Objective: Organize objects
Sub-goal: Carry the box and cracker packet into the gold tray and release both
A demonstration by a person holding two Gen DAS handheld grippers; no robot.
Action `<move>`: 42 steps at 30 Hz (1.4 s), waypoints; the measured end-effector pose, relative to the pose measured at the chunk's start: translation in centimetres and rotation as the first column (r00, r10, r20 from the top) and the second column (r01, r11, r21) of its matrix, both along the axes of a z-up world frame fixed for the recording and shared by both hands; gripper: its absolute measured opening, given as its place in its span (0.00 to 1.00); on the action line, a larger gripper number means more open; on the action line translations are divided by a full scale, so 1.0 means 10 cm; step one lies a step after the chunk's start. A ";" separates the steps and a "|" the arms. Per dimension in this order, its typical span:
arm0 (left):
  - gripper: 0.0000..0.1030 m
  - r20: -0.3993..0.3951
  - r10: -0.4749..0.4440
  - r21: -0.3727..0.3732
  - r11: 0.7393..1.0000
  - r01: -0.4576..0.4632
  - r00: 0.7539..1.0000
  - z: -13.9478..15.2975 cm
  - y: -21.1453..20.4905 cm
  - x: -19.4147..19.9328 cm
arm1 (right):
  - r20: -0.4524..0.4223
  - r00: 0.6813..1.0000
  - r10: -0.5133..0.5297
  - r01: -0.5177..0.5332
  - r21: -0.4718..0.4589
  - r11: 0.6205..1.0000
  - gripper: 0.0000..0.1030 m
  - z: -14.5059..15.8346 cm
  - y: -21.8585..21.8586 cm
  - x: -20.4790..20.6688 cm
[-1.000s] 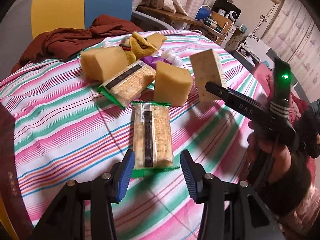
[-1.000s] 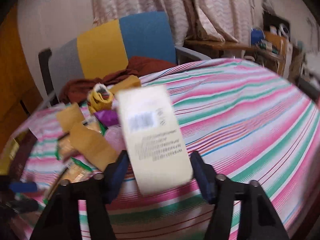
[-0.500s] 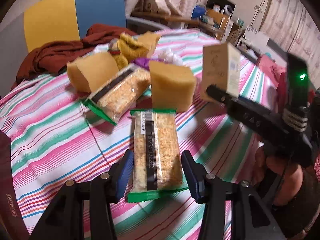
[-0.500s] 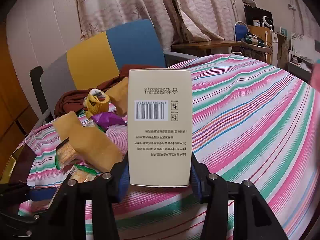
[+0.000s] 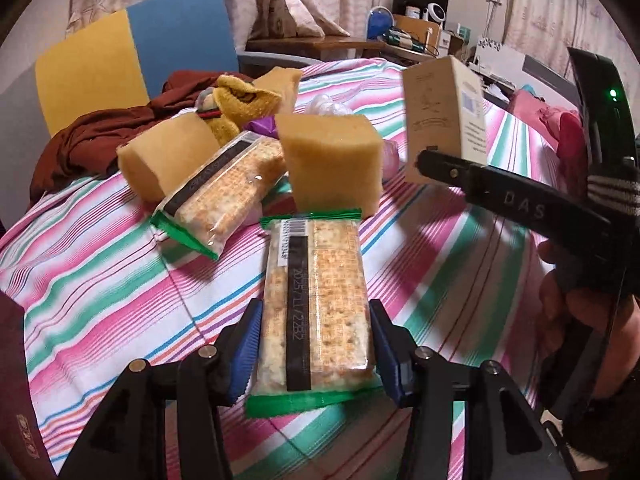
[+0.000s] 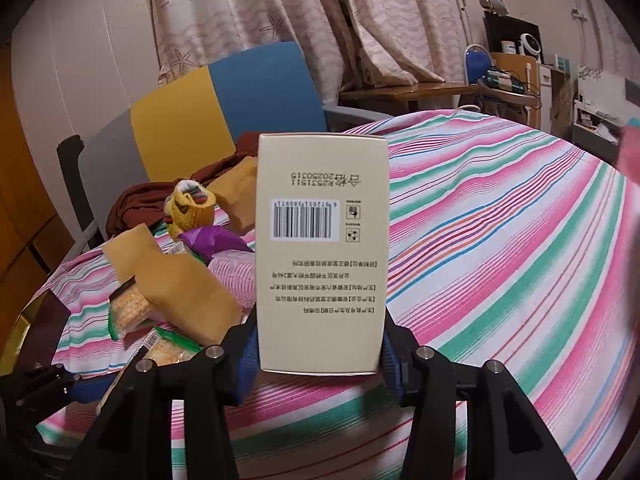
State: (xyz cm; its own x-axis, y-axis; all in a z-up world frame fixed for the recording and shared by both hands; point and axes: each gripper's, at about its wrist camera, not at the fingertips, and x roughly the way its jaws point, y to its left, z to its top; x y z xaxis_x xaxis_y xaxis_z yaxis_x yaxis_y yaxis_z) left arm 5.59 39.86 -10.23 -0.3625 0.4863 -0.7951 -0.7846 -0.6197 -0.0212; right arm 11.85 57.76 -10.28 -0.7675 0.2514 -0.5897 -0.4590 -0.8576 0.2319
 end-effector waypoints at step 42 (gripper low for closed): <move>0.47 0.073 0.365 0.287 0.884 -0.370 0.928 0.80 -2.42 -0.24 | 0.050 0.866 0.497 -0.499 0.014 0.867 0.49 0.94 -2.72 -0.49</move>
State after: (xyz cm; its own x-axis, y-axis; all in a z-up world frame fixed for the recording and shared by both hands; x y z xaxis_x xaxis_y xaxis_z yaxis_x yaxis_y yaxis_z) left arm 3.23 15.62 -2.28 -0.5486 0.5303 -0.6464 -0.4996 -0.8278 -0.2551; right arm 6.96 30.55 -0.85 -0.7684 -0.1418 -0.6241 0.0215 -0.9803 0.1963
